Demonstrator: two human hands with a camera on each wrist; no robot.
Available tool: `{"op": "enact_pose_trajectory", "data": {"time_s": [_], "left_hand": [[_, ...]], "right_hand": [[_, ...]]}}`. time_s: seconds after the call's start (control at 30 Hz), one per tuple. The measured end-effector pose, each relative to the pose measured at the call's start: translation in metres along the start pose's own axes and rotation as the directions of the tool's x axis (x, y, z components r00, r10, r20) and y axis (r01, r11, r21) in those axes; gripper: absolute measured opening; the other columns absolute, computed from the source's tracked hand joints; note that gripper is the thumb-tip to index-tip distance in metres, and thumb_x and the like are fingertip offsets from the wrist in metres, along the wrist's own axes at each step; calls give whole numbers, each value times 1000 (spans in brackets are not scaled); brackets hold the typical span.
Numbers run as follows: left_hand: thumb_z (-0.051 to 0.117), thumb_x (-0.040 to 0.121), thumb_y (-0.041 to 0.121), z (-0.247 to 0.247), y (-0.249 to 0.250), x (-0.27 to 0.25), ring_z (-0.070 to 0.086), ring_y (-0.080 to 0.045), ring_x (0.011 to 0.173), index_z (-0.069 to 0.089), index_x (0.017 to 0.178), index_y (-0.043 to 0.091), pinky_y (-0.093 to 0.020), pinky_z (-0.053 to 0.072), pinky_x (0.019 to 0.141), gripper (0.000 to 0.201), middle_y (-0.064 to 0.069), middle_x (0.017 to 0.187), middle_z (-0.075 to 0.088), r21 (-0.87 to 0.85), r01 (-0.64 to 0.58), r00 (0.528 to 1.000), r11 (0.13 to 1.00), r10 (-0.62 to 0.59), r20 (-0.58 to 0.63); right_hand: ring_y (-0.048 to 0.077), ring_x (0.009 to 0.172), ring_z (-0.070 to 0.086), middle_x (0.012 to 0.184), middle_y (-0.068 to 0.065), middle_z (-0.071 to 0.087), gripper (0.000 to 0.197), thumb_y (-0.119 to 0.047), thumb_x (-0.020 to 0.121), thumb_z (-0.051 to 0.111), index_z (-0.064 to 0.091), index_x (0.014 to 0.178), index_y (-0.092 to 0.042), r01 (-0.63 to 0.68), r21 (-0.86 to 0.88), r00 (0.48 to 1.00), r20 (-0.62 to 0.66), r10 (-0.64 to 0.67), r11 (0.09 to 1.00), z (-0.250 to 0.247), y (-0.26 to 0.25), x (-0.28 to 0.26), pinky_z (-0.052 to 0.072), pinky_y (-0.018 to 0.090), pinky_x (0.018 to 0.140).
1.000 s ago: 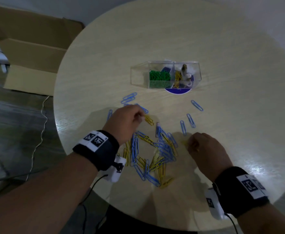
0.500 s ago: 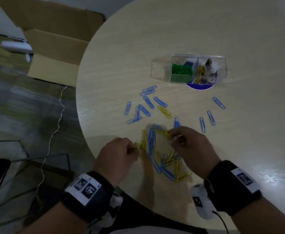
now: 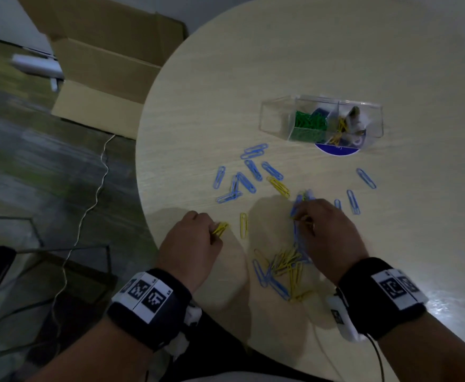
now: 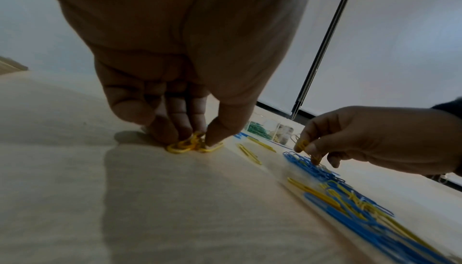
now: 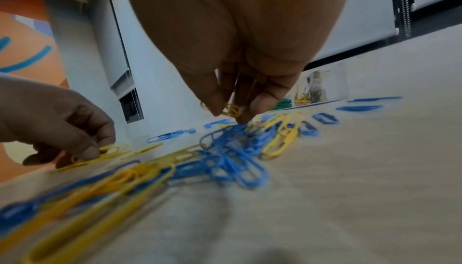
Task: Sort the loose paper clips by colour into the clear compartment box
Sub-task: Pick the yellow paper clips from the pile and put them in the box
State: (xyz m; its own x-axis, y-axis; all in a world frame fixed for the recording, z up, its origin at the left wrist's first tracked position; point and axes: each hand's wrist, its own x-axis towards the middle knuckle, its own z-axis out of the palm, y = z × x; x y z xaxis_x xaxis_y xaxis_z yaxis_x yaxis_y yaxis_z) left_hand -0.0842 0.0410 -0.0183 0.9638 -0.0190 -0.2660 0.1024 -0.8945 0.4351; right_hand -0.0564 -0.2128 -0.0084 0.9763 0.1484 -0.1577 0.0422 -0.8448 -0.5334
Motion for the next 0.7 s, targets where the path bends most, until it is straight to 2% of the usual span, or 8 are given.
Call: {"op": "enact_pose_trajectory", "data": {"time_s": [0.1,0.17,0.27,0.37,0.47,0.57,0.7], "left_hand": [[67,80,36,0,-2,0,60,-23,84,60,93,20,-40,52,72,22,-1,93,57,34,1,1000,999,-1,-7],[68,83,34,0,-4,-1,60,-23,82,60,94,21,-41,52,68,19,-1,92,58,102,-31,1000,994,30,7],[72,79,24,-4,-6,-4,61,-27,70,63,86,20,-39,52,55,12,-2,83,59,222,-91,995,971,81,52],[74,77,23,-9,-6,-1,60,-28,62,62,78,19,-34,48,47,13,-3,76,58,317,-105,990,943,68,126],[69,80,25,-13,-1,7,62,-28,70,60,83,17,-33,44,52,13,-4,83,58,365,-117,985,924,61,162],[59,86,30,-14,0,15,61,-29,85,57,96,17,-34,40,61,16,-5,95,55,386,-143,980,911,75,186],[60,88,19,-18,-8,22,58,-24,81,54,97,18,-31,36,62,12,-3,94,50,349,-174,969,921,97,228]], "right_hand": [[24,81,59,89,5,62,18,-10,78,64,65,94,-17,-47,66,999,-22,48,997,7,-18,6,35,23,68],[26,84,61,87,4,63,20,-17,80,60,63,100,-19,-43,63,997,65,39,997,19,-37,11,38,27,70],[30,99,57,103,8,61,23,-28,86,56,56,106,-16,-42,-34,977,207,48,999,34,-61,19,42,34,80],[33,102,54,109,11,54,37,-40,86,58,49,108,-12,10,-140,962,271,29,990,39,-75,22,43,38,82],[34,102,55,110,13,52,25,-26,88,55,48,108,-11,94,-203,955,294,-31,975,40,-77,21,43,38,81],[35,103,53,111,14,54,22,-17,87,51,50,108,-10,78,-210,948,317,-8,975,34,-73,21,42,38,82],[37,102,53,111,17,51,22,-15,85,50,51,106,-8,35,-185,950,312,25,982,30,-68,22,42,41,77]]}}
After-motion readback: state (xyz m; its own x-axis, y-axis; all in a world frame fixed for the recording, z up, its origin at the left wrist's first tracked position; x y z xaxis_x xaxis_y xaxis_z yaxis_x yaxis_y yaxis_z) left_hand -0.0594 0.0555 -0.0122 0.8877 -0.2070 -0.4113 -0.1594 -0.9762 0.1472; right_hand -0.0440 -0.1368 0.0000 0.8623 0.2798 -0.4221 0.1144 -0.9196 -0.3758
